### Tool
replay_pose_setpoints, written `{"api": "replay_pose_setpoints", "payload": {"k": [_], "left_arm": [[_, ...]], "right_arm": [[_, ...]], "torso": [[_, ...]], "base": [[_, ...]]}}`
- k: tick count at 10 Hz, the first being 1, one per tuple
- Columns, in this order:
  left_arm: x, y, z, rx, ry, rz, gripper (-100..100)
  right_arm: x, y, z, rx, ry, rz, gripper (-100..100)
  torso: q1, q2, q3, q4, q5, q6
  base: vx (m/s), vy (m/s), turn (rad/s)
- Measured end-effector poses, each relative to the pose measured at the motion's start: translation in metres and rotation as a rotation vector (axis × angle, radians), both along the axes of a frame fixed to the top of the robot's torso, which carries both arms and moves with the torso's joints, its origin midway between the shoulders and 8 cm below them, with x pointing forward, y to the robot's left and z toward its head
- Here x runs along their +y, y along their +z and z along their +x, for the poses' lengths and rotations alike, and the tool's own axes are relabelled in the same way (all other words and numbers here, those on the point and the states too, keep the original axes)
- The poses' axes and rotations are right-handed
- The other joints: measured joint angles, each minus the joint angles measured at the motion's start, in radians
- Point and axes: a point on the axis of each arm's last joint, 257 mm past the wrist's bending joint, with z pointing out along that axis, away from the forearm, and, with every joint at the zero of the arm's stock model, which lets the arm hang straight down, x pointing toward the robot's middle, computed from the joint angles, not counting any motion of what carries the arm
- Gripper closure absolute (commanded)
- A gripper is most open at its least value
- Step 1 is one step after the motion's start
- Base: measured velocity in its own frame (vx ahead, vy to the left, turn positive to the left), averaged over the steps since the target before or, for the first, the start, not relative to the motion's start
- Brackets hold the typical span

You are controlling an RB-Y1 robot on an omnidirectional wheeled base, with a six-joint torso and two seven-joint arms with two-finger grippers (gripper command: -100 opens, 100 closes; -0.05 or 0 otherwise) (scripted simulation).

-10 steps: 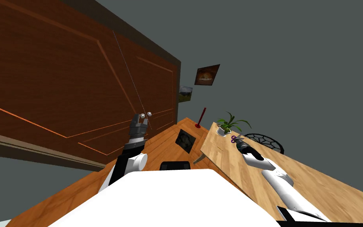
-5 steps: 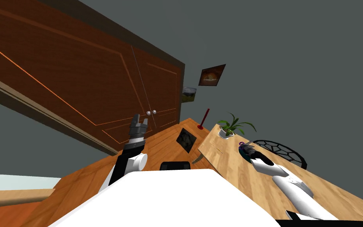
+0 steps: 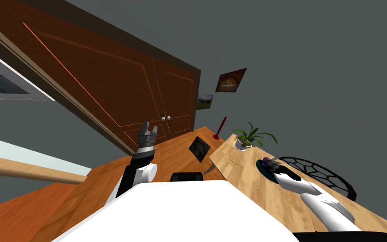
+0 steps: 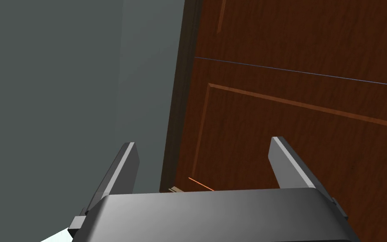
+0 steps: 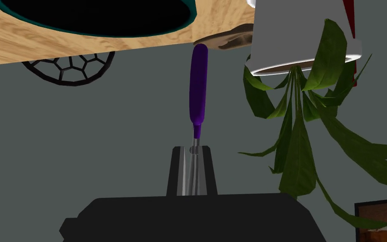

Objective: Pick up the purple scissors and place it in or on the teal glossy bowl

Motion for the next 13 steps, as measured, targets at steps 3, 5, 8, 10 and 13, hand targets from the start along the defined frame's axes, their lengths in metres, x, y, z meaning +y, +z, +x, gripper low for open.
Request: {"api": "replay_pose_setpoints", "payload": {"k": [3, 5, 8, 10, 13], "left_arm": [[0.000, 0.000, 0.000, 0.000, 0.000, 0.000, 0], [0.000, 0.000, 0.000, 0.000, 0.000, 0.000, 0], [0.000, 0.000, 0.000, 0.000, 0.000, 0.000, 0], [0.000, 0.000, 0.000, 0.000, 0.000, 0.000, 0], [0.000, 0.000, 0.000, 0.000, 0.000, 0.000, 0]], "right_arm": [[-0.012, -0.004, -0.022, 0.031, -0.047, 0.009, 100], [-0.021, -0.002, -0.036, 0.050, -0.080, 0.015, 100], [-0.024, -0.005, -0.045, 0.059, -0.094, 0.017, -100], [-0.024, -0.005, -0.045, 0.059, -0.094, 0.017, -100], [-0.024, -0.005, -0.045, 0.059, -0.094, 0.017, -100]], "torso": [[0.003, -0.003, -0.002, -0.001, 0.001, -0.003], [0.002, -0.004, -0.002, -0.001, 0.000, 0.000], [0.009, -0.008, -0.005, -0.002, 0.002, -0.001], [0.010, -0.008, -0.005, -0.002, 0.002, -0.001], [0.010, -0.009, -0.005, -0.002, 0.002, -0.001]], "base": [[-0.063, -0.091, 0.179], [-0.040, -0.084, 0.051], [-0.005, -0.014, 0.003], [0.000, 0.000, 0.000], [-0.008, 0.005, 0.002]]}}
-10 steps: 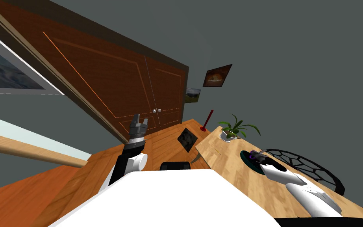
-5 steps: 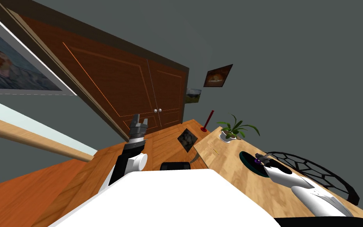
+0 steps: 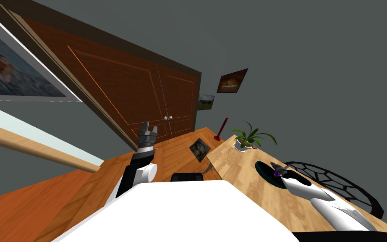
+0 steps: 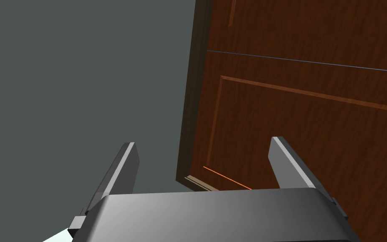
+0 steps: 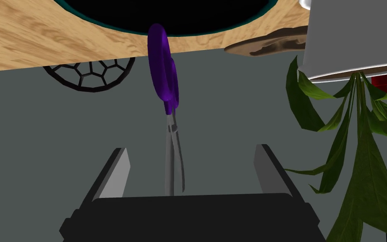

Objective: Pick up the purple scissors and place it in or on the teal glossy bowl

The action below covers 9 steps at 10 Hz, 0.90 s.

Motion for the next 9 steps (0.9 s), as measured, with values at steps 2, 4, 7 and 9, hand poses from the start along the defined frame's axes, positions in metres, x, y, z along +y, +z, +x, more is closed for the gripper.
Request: {"api": "replay_pose_setpoints", "payload": {"k": [2, 4, 7, 9], "left_arm": [[0.000, 0.000, 0.000, 0.000, 0.000, 0.000, 0], [0.000, 0.000, 0.000, 0.000, 0.000, 0.000, 0], [0.000, 0.000, 0.000, 0.000, 0.000, 0.000, 0], [0.000, 0.000, 0.000, 0.000, 0.000, 0.000, 0]], "right_arm": [[-0.005, 0.016, 0.005, -0.008, -0.002, -0.005, -100], [-0.010, 0.037, 0.012, -0.014, -0.001, -0.011, -100], [-0.016, 0.058, 0.021, -0.019, -0.002, -0.011, -100], [-0.016, 0.058, 0.021, -0.017, -0.003, -0.010, 0]], "torso": [[0.002, 0.002, 0.001, 0.000, 0.001, 0.000], [0.003, 0.004, 0.002, 0.001, 0.001, 0.000], [0.002, 0.003, 0.002, 0.001, 0.001, 0.000], [0.000, 0.001, 0.000, 0.000, 0.000, 0.000]], "base": [[-0.047, 0.028, 0.004], [-0.046, 0.030, 0.003], [-0.036, 0.021, 0.004], [0.000, 0.000, 0.000]]}}
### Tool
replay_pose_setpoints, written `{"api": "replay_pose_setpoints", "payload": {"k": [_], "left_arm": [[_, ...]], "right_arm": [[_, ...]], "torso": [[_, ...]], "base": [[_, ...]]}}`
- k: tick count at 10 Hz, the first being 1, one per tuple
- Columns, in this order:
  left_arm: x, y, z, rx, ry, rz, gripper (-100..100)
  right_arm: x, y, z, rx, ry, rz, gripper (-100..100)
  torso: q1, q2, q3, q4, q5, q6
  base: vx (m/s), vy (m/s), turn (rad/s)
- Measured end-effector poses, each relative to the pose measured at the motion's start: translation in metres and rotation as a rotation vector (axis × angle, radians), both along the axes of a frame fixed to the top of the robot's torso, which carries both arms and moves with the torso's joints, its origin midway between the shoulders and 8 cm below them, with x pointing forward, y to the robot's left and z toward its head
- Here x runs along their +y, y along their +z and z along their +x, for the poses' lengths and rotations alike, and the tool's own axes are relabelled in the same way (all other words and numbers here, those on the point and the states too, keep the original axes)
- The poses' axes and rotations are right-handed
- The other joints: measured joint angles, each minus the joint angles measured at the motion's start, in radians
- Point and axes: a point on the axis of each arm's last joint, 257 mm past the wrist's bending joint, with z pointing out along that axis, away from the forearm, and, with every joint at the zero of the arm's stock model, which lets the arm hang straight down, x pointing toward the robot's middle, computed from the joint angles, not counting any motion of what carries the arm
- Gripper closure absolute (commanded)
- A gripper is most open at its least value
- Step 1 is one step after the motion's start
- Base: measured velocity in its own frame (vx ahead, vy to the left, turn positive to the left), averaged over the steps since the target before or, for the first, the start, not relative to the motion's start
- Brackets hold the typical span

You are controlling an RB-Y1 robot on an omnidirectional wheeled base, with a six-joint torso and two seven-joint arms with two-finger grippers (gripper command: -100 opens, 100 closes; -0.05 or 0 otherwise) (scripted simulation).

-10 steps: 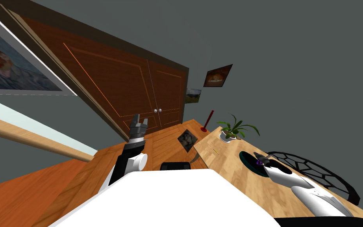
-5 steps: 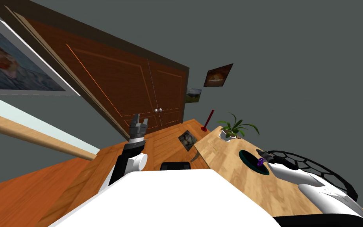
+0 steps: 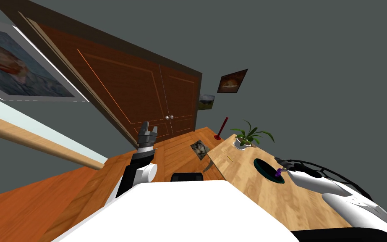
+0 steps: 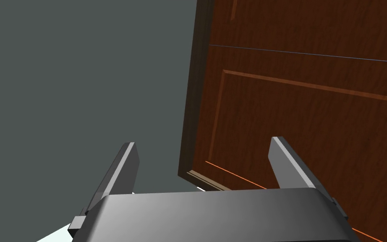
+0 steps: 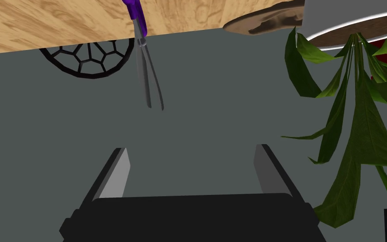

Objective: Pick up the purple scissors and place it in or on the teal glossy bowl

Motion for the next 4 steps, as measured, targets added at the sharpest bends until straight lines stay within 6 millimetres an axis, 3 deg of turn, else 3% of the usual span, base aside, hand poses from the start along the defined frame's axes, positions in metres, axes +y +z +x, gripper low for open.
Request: {"api": "replay_pose_setpoints", "payload": {"k": [4], "left_arm": [[0.0000, 0.0000, 0.0000, 0.000, 0.000, 0.000, 0]], "right_arm": [[0.0000, 0.0000, 0.0000, 0.000, 0.000, 0.000, 0]], "torso": [[0.000, -0.001, 0.000, 0.000, 0.000, 0.000]], "base": [[0.000, 0.000, 0.000]]}}
